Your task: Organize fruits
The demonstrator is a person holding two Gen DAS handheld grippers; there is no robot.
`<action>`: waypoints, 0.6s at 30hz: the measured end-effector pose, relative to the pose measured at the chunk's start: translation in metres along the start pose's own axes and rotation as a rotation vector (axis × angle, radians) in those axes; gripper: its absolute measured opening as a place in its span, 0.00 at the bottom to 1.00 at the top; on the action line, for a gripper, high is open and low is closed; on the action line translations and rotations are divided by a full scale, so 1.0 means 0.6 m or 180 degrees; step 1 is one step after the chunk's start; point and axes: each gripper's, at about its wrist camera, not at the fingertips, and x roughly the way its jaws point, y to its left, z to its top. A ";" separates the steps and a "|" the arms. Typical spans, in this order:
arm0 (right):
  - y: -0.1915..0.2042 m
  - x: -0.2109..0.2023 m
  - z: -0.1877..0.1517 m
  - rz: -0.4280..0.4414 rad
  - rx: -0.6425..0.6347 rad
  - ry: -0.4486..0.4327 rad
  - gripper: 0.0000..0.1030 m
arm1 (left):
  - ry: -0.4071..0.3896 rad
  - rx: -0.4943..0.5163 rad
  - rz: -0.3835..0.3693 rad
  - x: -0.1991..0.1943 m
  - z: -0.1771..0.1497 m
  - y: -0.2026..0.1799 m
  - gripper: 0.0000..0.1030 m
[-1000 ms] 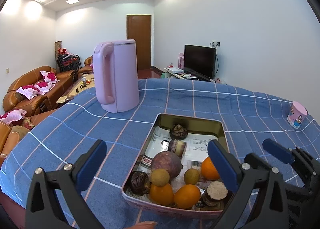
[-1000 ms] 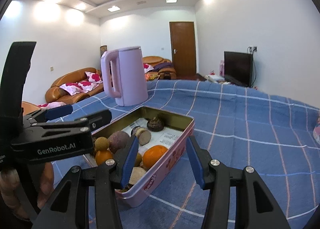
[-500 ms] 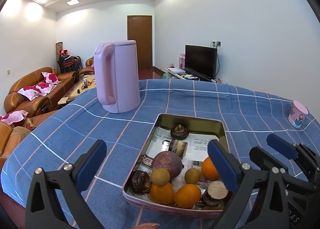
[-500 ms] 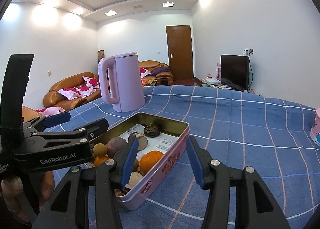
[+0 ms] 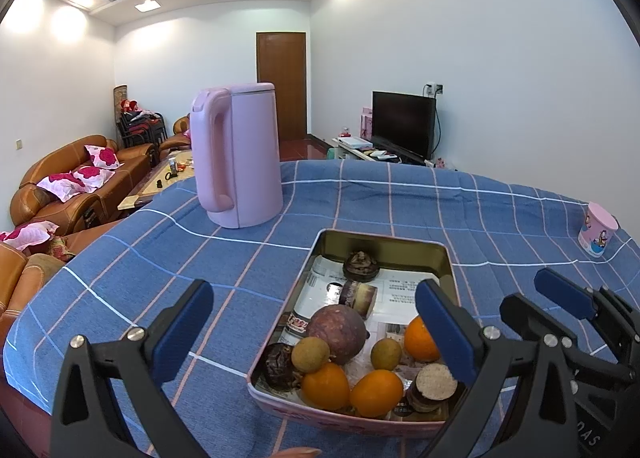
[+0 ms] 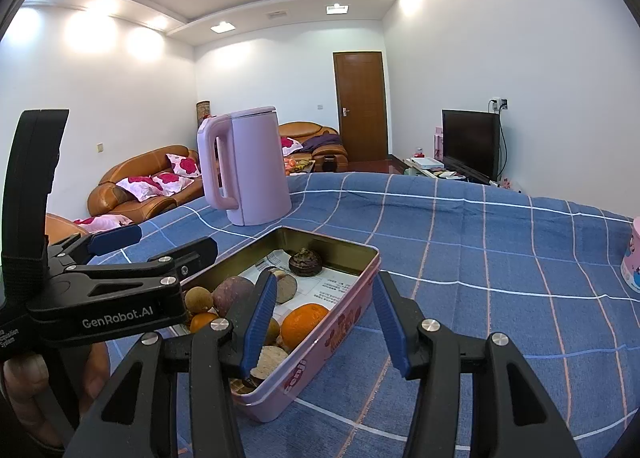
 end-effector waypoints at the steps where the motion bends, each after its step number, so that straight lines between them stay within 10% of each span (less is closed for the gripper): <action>1: 0.000 0.000 0.000 0.0000 0.0000 0.0001 0.50 | 0.0004 0.0004 -0.0001 0.000 0.000 0.000 1.00; 18: -0.001 -0.010 0.004 -0.0022 -0.0011 -0.0046 0.51 | -0.0014 0.0014 0.0019 -0.004 0.002 -0.002 1.00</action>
